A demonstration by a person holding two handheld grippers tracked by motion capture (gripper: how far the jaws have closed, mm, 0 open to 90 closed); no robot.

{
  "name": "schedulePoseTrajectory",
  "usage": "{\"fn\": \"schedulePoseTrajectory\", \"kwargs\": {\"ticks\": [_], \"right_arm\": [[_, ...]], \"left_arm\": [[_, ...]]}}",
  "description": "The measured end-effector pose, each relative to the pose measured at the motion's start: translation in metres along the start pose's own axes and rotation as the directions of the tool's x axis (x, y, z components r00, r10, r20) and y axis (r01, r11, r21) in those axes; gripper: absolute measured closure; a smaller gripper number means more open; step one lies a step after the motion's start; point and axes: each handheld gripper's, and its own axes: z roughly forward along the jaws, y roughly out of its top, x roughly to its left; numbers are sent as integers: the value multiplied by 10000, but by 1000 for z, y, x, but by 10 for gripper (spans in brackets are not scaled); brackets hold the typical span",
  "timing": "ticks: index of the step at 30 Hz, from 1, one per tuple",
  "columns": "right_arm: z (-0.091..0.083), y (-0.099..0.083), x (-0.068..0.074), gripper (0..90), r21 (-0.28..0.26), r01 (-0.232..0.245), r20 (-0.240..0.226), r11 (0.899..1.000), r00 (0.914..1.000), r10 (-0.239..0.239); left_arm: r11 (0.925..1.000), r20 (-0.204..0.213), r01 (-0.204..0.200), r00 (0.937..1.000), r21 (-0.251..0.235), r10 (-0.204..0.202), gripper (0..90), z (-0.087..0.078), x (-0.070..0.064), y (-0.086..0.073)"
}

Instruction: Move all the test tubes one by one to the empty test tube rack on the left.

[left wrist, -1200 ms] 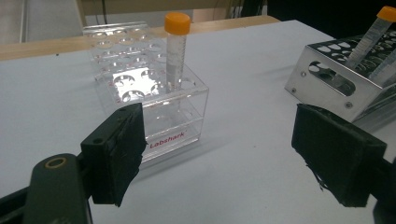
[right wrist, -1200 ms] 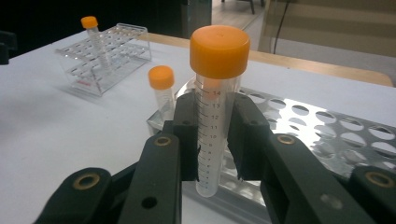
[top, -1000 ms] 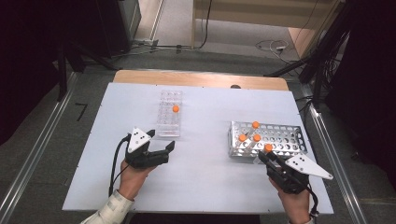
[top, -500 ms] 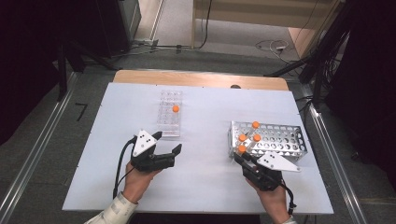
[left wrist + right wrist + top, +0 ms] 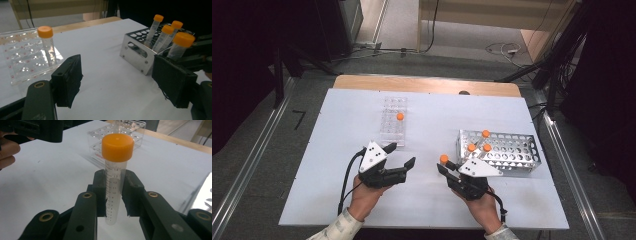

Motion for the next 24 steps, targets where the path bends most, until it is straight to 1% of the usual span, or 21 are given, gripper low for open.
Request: {"fn": "schedulePoseTrajectory", "kwargs": {"ticks": [4,6,9,11,12,14,15,18,21,24], "right_arm": [[11,5,7,719,59,197,-242,9998,9995,-195],[16,7,11,719,128,264,-329,9996,9991,-259],[23,10,17,719,170,340,-461,9993,9984,-332],[28,12,20,719,168,365,-526,9992,9980,-356],[30,13,22,719,175,398,-567,9991,9976,-388],[34,15,26,719,199,403,-670,9990,9970,-389],[36,16,28,719,205,478,-742,9986,9962,-462],[41,18,35,719,185,573,-920,9982,9942,-554],[45,20,40,719,147,653,-1064,9978,9923,-634],[47,22,43,719,142,567,-1119,9983,9922,-548]], "left_arm": [[9999,309,-44,9995,-140,49,268,0,-6,4],[9999,558,-7,9984,-153,16,285,0,-7,5],[9999,736,-82,9972,-97,89,300,1,-9,5],[9999,876,-102,9961,-135,114,325,2,-10,5],[9998,882,-124,9960,-131,135,331,2,-11,5],[9996,957,-221,9951,-167,236,369,2,-12,6],[9994,981,-300,9947,-174,316,388,1,-13,6],[9990,1093,-400,9931,-202,420,465,1,-13,5],[9989,1073,-447,9931,-167,463,499,1,-14,5],[9986,977,-500,9939,-148,513,541,1,-13,4]]}}
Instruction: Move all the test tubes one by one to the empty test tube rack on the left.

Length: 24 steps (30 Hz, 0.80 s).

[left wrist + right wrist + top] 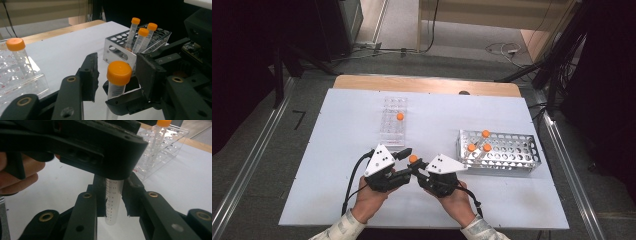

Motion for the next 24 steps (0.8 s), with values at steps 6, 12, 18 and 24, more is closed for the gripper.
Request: {"fn": "schedulePoseTrajectory", "kwargs": {"ticks": [6,12,18,24], "right_arm": [[4,1,1,719,-6,-1,-73,10000,10000,1],[4,2,1,719,-28,-36,-98,10000,9999,36],[5,3,0,715,2,-53,-97,10000,9999,53],[2,2,-1,442,137,142,-513,9998,9986,-135]], "left_arm": [[9999,-73,-49,10000,111,50,614,1,1,-1],[9999,-175,-20,9998,130,22,687,2,1,-2],[9999,-212,9,9998,170,-6,696,2,2,-2],[9999,-276,102,9996,84,-99,703,1,4,0]]}}
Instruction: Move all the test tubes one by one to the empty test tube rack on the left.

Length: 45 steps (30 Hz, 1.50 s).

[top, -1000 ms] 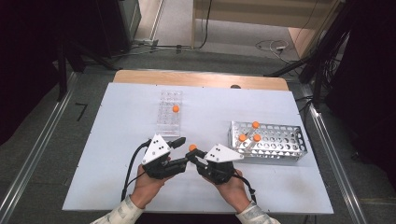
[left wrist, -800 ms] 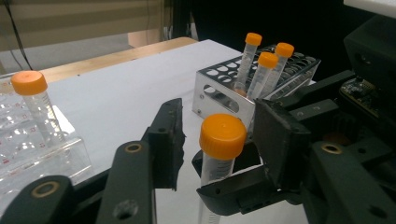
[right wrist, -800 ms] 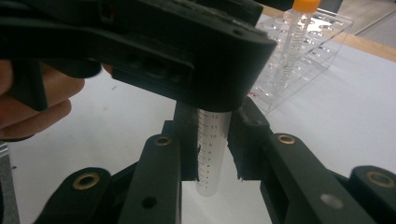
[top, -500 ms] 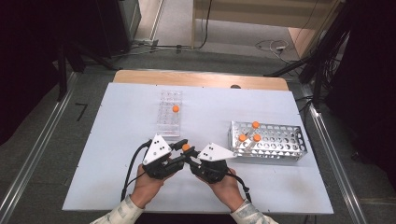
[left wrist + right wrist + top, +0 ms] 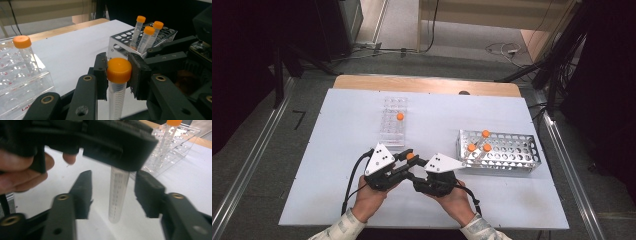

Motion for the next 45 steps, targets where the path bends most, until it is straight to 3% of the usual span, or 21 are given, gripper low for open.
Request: {"fn": "schedulePoseTrajectory", "kwargs": {"ticks": [3,5,16,22,29,36,45], "right_arm": [[-7,-3,-2,307,132,-152,92,9998,9998,150],[-13,-6,-6,284,219,-231,83,9995,9997,230],[-66,-45,-23,270,574,-695,670,9959,9956,656],[-90,-62,-34,268,476,-1073,1201,9931,9876,1009],[-112,-68,-50,264,13,-1503,1868,9886,9713,1474],[-122,-72,-61,263,-180,-1822,2252,9831,9573,1815],[-125,-72,-62,263,-305,-1792,2301,9833,9561,1814]], "left_arm": [[10000,-147,78,9999,-54,-78,703,-1,5,1],[9998,-231,175,9996,-95,-177,703,-3,9,3],[9981,-688,535,9961,-303,-555,702,-8,32,15],[9972,-858,633,9941,-404,-665,702,-7,40,24],[9963,-1187,721,9899,-467,-772,702,-6,52,32],[9952,-1497,794,9849,-573,-872,702,-6,64,39],[9940,-1899,832,9772,-712,-954,703,1,78,52]]}}
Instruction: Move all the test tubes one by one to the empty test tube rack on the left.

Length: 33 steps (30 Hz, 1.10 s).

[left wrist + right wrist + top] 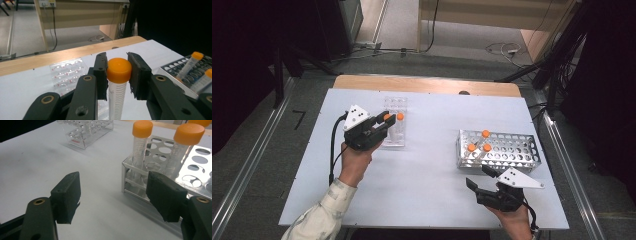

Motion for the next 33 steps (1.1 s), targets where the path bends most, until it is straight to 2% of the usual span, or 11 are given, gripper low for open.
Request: {"fn": "schedulePoseTrajectory", "kwargs": {"ticks": [11,22,27,33], "right_arm": [[-2,0,-1,264,-30,-117,14,9999,9999,117],[-5,-1,-1,266,-155,-93,33,9998,10000,94],[-6,-1,-1,267,-227,-117,43,9997,9999,118],[-7,-1,-2,268,-248,-132,61,9996,9999,133]], "left_arm": [[10000,-609,-71,9981,-61,67,703,18,11,12],[9998,-1182,30,9930,-219,-56,703,40,20,11],[9998,-1487,-156,9888,-111,138,703,48,21,10],[9997,-1533,-241,9879,63,248,702,53,22,6]]}}
